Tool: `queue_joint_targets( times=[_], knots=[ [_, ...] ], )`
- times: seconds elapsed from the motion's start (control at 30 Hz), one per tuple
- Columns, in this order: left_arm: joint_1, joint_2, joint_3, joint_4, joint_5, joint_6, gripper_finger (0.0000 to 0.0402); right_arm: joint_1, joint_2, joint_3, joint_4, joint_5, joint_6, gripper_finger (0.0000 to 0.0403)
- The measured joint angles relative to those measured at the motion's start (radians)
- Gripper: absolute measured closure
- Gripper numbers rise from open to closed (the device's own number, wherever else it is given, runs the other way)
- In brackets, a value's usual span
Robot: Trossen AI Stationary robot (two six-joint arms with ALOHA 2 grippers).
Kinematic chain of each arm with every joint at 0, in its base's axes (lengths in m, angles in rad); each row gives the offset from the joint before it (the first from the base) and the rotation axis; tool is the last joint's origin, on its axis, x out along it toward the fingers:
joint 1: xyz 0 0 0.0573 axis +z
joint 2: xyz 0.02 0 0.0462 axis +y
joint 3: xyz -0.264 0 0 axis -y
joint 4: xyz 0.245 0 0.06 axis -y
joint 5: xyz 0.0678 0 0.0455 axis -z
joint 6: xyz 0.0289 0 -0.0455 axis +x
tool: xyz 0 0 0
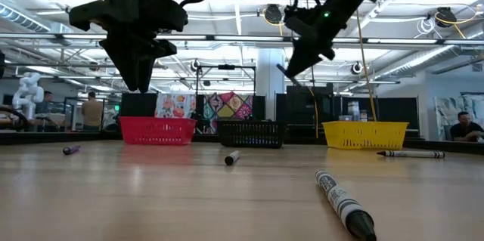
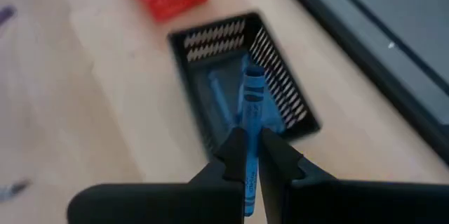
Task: Sort crayons
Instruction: Put the blue crayon into the black bin
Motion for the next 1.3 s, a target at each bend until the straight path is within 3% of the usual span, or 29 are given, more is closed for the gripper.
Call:
queue_joint_targets(
  times=[0.2, 0.37, 0.83, 1.3],
  knots=[
    [0.0, 0.0, 0.0, -0.001, 0.0, 0.001, 0.0305, -0.049, 0.071, 0.0, 0.179, -0.009, -0.024, 0.0403],
    [0.0, 0.0, 0.0, -0.002, 0.0, 0.001, 0.0305, -0.063, 0.149, 0.0, 0.269, -0.083, -0.044, 0.0403],
    [0.0, 0.0, 0.0, 0.0, 0.0, 0.002, 0.0305, -0.075, 0.305, 0.0, 0.293, -0.083, -0.144, 0.0403],
    [0.001, 0.0, 0.0, 0.01, -0.002, 0.001, 0.0305, -0.078, 0.337, 0.0, 0.339, -0.087, -0.144, 0.039]
  ],
)
